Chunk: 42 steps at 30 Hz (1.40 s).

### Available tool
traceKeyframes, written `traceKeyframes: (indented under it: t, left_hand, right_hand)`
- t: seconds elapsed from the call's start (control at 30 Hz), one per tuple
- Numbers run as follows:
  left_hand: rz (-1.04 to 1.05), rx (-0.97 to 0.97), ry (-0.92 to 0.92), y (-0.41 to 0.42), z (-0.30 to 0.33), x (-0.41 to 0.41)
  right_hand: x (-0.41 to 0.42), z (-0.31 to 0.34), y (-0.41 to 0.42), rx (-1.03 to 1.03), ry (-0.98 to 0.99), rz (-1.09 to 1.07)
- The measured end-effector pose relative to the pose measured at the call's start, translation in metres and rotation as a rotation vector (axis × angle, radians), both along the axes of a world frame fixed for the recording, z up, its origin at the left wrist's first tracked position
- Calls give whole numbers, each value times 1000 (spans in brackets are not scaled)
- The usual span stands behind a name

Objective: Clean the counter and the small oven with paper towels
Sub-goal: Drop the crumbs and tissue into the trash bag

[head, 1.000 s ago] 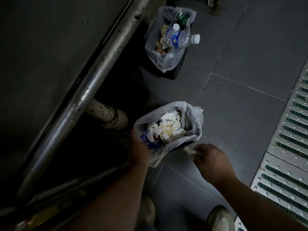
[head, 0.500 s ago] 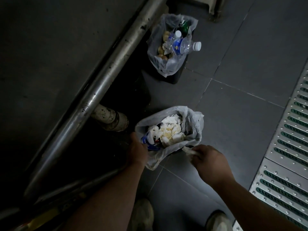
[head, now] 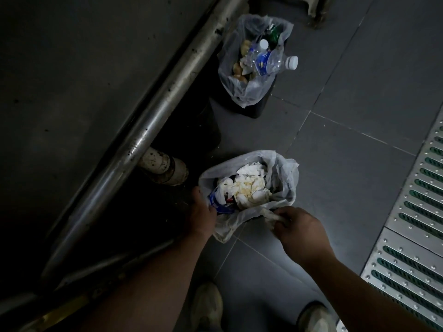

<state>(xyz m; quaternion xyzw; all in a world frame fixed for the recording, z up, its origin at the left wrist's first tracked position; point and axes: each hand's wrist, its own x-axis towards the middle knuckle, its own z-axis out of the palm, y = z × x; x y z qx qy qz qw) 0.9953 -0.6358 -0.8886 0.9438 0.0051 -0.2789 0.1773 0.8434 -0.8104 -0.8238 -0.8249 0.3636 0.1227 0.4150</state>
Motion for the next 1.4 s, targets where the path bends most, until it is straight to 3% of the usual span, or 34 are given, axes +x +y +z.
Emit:
traceKeyframes:
  t: [0.4,0.67,0.97,1.2,1.4]
  left_hand:
    - [7,-149,46,-24,23,1]
    - [-60,-186,111,-13,75,-33]
    - [-45,-216,249,5,253,-116]
    - [1,-261,227,18,392,-162]
    - [215,-348,142,31,468,-201]
  right_hand:
    - [1,47,-18,52,12,-99]
    - [-2,123,-52,-14,47,-125]
    - [6,268,-78,-128,2,-98]
    - [9,406,-86,-142,-124,-14]
    - [3,485,-79,-115,-187,72]
